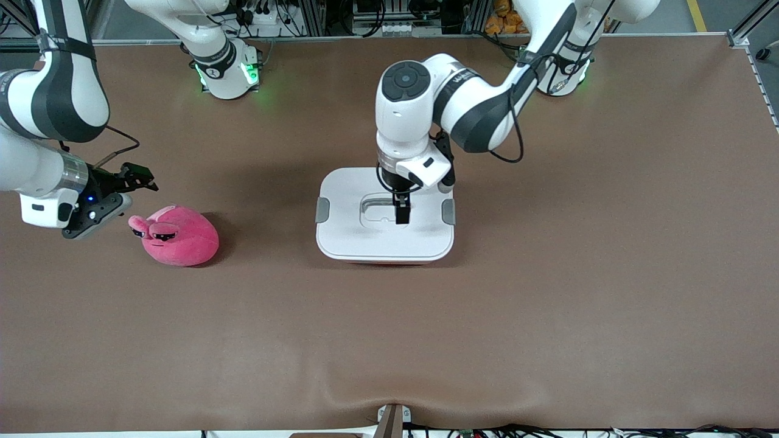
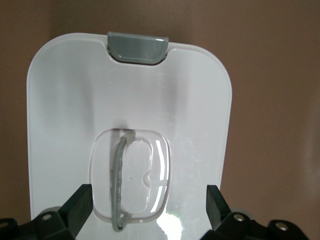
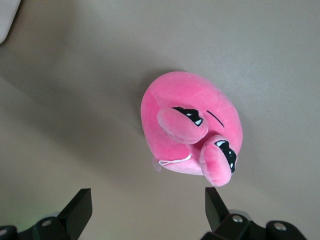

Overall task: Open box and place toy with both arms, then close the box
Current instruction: 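Lower the left gripper onto the lid handle while the right gripper reaches the toy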

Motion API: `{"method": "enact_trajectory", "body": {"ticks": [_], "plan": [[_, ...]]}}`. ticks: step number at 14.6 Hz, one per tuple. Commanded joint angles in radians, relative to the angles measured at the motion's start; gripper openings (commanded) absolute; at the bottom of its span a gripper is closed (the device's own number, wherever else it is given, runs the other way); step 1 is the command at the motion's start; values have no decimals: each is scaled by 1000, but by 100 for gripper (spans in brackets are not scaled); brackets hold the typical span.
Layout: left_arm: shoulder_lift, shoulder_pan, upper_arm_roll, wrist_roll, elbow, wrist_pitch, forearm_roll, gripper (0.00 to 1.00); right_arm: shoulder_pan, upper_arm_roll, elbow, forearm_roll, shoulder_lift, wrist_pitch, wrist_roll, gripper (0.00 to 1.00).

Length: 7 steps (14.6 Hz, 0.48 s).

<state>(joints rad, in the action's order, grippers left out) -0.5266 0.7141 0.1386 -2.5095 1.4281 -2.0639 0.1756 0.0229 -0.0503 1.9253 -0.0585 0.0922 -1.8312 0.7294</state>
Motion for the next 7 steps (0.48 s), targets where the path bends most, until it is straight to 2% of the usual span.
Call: {"method": "enact_trajectory", "body": {"ticks": [1,3,4,7], "plan": [[-16,36,-13,-29,-21,-2,41,99,8,1,27,-17,-14,-23,57,100],[-30,45,-11,-69,-21,-2,90,96,12,1,47,-17,-14,-51,94,100],[-35,48,-10,-95,-21,-4,113,92,17,1,63,-17,-14,-72,116,100],[-47,50,-10,-147,-21,-36,119,84,19,1,96,-17,-14,-128,201,100]]}}
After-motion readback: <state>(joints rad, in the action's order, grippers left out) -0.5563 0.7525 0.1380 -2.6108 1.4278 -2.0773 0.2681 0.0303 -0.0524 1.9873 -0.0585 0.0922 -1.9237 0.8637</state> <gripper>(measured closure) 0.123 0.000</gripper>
